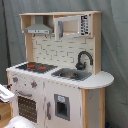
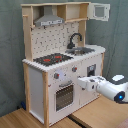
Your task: Play with the kitchen
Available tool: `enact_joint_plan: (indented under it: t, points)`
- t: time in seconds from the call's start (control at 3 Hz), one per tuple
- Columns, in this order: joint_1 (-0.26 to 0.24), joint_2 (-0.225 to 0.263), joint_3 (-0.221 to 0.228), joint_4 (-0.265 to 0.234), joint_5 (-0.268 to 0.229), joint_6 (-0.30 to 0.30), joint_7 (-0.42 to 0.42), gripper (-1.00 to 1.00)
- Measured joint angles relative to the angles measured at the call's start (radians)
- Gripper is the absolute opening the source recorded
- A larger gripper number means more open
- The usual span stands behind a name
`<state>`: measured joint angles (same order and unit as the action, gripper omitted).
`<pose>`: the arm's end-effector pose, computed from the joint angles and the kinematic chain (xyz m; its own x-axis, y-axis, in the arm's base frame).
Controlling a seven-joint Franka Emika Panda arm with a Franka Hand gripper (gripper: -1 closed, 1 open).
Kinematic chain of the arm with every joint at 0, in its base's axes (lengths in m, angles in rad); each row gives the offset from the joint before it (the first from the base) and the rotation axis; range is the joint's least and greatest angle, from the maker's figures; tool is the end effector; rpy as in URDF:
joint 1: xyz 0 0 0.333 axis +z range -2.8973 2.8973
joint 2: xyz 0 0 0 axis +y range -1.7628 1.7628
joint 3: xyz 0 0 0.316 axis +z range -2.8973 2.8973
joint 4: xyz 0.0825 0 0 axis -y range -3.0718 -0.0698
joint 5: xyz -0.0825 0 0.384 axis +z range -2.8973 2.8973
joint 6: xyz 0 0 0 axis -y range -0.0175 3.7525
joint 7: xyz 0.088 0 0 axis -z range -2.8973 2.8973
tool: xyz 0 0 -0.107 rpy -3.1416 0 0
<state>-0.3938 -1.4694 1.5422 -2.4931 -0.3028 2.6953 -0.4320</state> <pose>0.2131 0.4386 0.3341 0.1630 0.7753 -0.6102 0.0807 0.6059 0.7914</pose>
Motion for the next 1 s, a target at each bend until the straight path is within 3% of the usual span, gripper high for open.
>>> enact_joint_plan:
  t: [1.0]
  points:
    - [-0.223,-0.002,0.007,0.194,-0.002,0.148,-0.017,1.0]
